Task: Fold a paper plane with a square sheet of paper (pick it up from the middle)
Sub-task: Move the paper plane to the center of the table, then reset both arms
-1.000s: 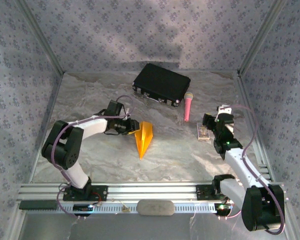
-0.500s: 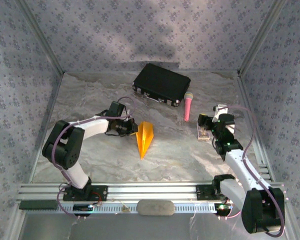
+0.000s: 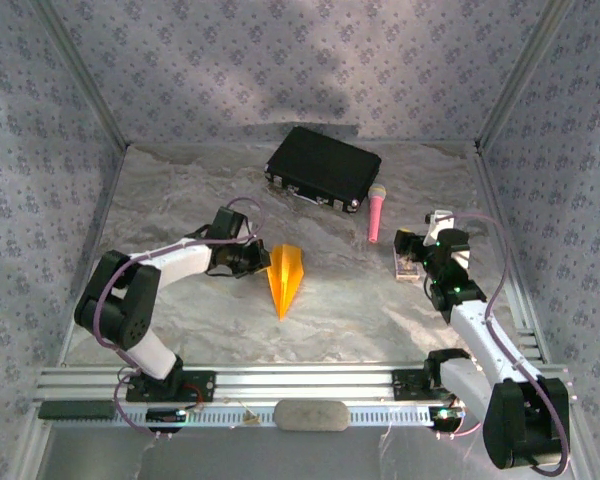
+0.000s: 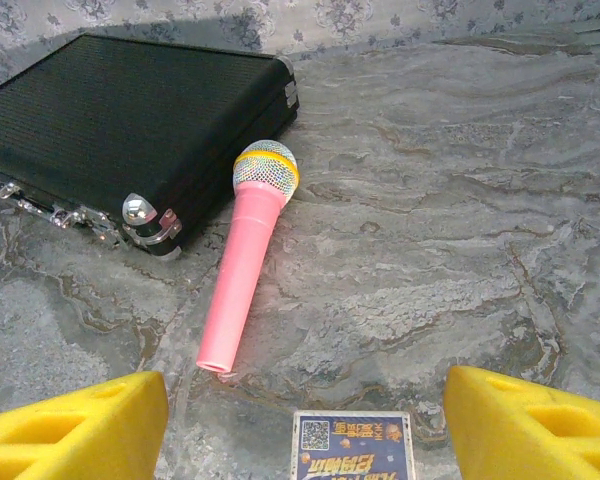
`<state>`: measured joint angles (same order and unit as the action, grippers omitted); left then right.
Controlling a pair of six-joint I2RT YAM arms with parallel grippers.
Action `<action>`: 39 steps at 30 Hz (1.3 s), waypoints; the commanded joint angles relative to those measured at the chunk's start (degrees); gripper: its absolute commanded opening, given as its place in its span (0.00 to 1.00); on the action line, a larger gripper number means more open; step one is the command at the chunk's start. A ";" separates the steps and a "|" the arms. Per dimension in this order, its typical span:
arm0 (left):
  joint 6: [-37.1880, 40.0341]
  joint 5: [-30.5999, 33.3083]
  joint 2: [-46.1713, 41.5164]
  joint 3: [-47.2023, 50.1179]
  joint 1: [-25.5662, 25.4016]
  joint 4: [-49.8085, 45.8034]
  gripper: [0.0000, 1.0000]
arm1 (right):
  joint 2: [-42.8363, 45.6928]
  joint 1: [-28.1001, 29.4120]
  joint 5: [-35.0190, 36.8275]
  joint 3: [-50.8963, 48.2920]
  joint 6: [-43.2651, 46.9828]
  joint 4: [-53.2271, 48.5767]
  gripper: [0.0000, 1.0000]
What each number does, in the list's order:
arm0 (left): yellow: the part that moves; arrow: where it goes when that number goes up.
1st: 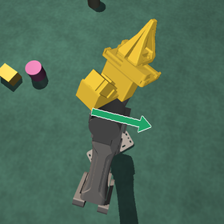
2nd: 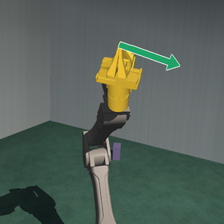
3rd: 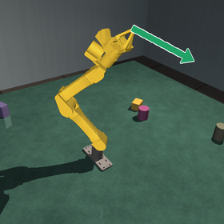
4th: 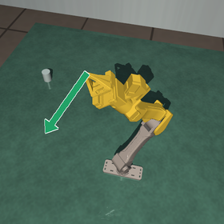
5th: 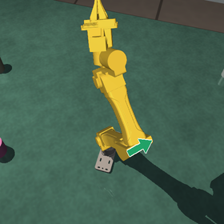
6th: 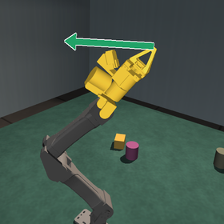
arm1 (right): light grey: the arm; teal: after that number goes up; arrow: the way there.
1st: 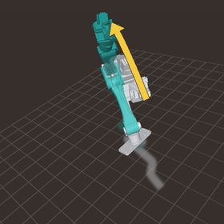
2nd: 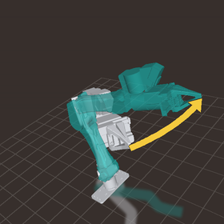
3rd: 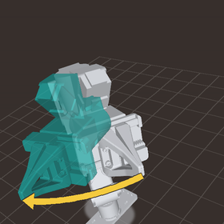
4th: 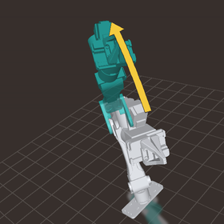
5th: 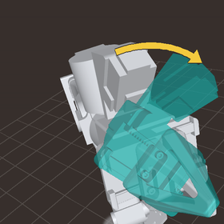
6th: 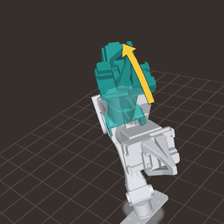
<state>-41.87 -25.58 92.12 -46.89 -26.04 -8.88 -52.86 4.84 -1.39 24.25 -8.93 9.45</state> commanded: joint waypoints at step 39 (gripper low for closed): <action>39.25 50.65 -15.84 12.36 16.13 22.67 0.85 | -32.82 -5.36 3.26 -0.81 12.24 34.32 0.76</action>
<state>-10.96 26.48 74.00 -36.32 -12.58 1.89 -83.72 0.51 5.87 24.82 1.54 33.58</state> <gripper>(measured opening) 0.849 0.762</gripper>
